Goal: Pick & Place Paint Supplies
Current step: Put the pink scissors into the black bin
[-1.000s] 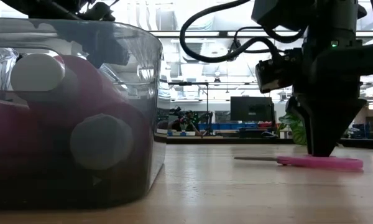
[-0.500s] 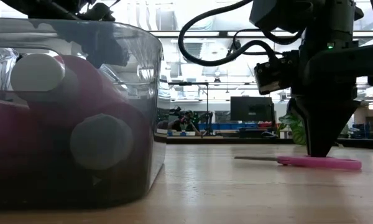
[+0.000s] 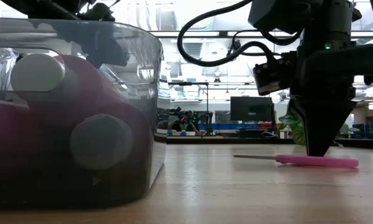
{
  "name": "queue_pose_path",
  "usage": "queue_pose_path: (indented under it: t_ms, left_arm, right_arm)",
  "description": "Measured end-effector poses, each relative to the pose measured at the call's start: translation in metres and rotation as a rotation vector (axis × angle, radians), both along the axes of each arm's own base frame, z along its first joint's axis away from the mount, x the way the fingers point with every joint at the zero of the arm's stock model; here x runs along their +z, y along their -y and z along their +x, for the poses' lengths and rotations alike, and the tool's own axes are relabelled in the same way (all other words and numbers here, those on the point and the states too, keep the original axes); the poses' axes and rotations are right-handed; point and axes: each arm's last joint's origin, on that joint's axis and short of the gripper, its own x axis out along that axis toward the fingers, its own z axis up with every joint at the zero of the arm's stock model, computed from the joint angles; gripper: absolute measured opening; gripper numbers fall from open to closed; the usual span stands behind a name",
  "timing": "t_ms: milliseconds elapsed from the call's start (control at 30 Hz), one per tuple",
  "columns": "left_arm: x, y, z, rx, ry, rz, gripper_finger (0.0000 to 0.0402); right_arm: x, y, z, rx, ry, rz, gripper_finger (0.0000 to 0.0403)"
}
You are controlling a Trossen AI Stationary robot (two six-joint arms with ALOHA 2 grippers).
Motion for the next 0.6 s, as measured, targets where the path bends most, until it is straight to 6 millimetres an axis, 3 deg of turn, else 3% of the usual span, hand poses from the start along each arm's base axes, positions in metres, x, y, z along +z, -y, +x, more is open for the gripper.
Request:
queue_pose_path:
  t_ms: [367, 600]
  left_arm:
    - [0.0, 0.0, 0.0, 0.0, -0.001, 0.0, 0.0093]
    - [0.0, 0.0, 0.0, 0.0, -0.006, -0.002, 0.0093]
  right_arm:
    - [0.022, 0.02, 0.002, -0.062, 0.061, 0.029, 0.0009]
    - [0.05, 0.036, 0.001, -0.108, 0.172, 0.061, 0.0008]
